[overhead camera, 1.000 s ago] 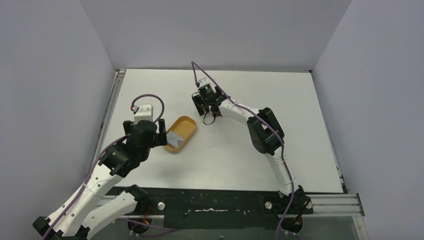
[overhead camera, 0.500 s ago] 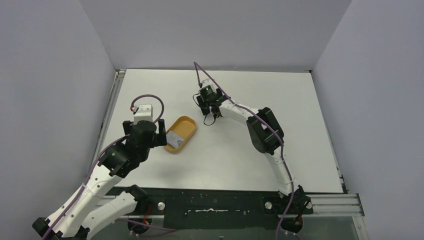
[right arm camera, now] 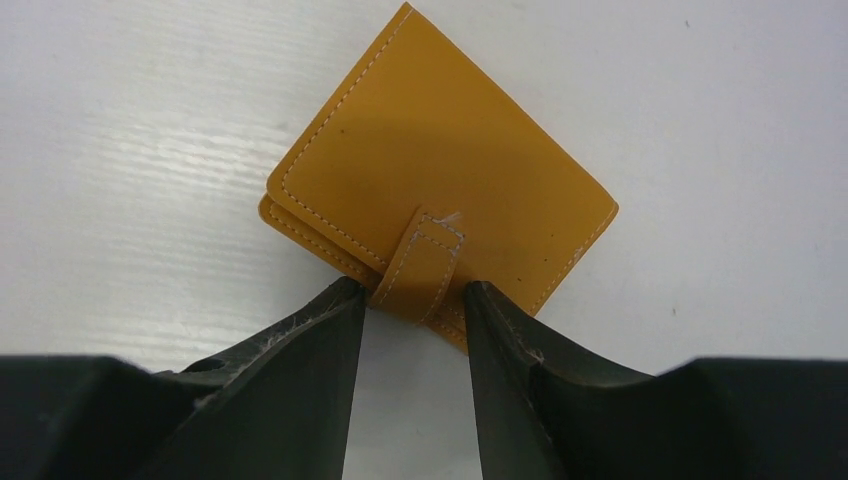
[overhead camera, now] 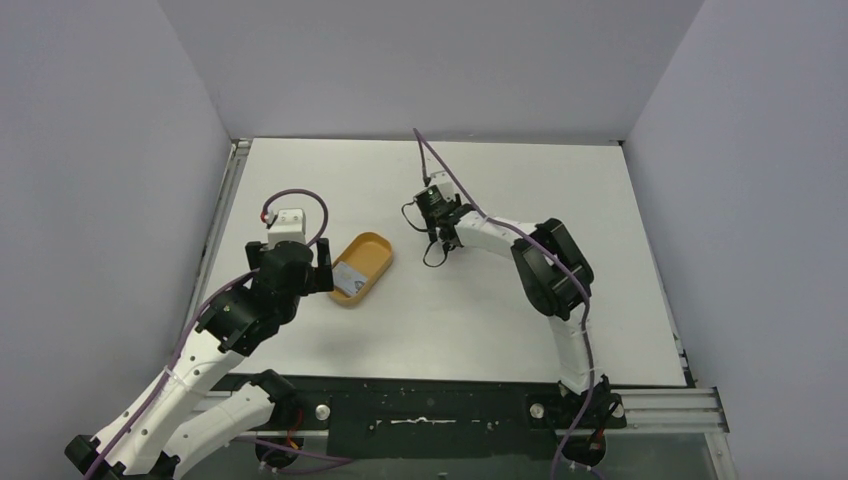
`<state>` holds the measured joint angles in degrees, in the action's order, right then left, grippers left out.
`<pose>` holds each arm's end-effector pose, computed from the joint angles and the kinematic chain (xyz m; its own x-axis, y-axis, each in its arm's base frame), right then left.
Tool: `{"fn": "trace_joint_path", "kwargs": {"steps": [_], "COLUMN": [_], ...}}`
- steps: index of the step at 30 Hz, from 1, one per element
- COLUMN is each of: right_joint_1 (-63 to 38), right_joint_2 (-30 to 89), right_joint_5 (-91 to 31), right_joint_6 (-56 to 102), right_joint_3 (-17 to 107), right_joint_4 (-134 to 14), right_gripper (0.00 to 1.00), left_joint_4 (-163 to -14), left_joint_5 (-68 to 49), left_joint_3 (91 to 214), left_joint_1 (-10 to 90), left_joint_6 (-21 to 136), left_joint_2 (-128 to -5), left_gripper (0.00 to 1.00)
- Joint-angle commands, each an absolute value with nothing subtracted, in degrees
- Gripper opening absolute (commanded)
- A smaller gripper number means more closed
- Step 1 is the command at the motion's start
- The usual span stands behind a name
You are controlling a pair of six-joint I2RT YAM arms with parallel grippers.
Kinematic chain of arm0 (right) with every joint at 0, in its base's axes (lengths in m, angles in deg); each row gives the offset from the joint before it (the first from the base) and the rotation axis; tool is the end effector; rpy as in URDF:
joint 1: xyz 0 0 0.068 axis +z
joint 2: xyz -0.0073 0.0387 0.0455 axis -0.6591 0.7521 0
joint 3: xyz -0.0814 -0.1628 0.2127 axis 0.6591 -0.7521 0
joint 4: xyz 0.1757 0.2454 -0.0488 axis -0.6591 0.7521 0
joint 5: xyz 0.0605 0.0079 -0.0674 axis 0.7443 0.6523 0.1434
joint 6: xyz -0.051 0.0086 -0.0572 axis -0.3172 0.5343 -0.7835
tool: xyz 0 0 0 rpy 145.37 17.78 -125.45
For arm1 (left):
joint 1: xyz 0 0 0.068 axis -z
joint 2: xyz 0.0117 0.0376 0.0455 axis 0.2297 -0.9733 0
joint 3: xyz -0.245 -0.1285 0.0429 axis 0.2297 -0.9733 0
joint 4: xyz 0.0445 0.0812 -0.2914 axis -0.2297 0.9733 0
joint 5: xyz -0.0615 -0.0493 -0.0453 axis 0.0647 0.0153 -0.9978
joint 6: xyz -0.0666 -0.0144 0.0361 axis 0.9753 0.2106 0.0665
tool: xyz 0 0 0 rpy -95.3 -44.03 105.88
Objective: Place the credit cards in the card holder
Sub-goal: Move the card holder to the center of the board.
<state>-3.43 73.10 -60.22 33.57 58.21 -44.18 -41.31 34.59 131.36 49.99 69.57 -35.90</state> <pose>0.4326 0.3037 0.1072 -0.7121 -0.2014 -0.6726 -0.1754 0.9786 -0.1072 0.1917 -0.0951 0.3139 -0.5161 -0.0216 -0.8562 -0.0902 0.9955 0.0293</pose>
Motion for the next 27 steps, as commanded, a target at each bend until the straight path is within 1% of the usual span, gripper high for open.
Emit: {"fn": "trace_joint_path", "kwargs": {"steps": [1,4,6,7,10,12,14,19,24,27], "right_joint_1": [-3.4,-2.4,-2.2,-2.2,-2.2,-2.3,-2.4,-4.1,-8.3,-8.7], "right_joint_2": [65.7,61.6,59.6,58.8,56.3,55.3,55.0,56.4,58.1,59.5], "right_joint_5": [-63.3,-63.6,-62.8,-62.5,-61.9,-61.1,-60.4,-58.9,-51.5,-49.7], "right_joint_6": [42.2,44.0,44.4,44.4,41.7,39.2,36.5,30.6,27.7,25.2], "right_joint_3": [51.8,47.3,45.5,44.7,43.0,42.5,42.4,43.1,43.7,45.7], "right_joint_4": [-43.0,-42.9,-42.1,-41.8,-41.3,-40.7,-40.1,-39.2,-40.1,-39.4], "right_gripper": [0.40,0.42,0.47,0.53,0.74,0.82,0.86,0.86,0.85,0.85], "left_joint_4": [-43.4,-43.6,-43.7,-43.8,-43.9,-44.0,-44.2,-44.4,-44.3,-44.3], "left_joint_5": [34.4,33.9,33.5,33.3,32.7,32.3,31.9,31.0,30.7,30.8], "left_joint_3": [133.7,133.7,133.7,133.7,133.7,133.7,133.7,133.6,133.6,133.6], "left_joint_1": [49.9,49.8,49.7,49.6,49.2,48.9,48.7,47.8,47.6,47.6], "left_joint_6": [69.4,69.3,69.4,69.3,69.4,69.4,69.3,69.3,69.4,69.3], "left_joint_2": [-35.3,-35.3,-35.4,-35.5,-35.8,-35.9,-36.1,-36.5,-36.8,-36.8], "left_gripper": [0.87,0.87,0.87,0.87,0.87,0.87,0.87,0.86,0.86,0.86]}}
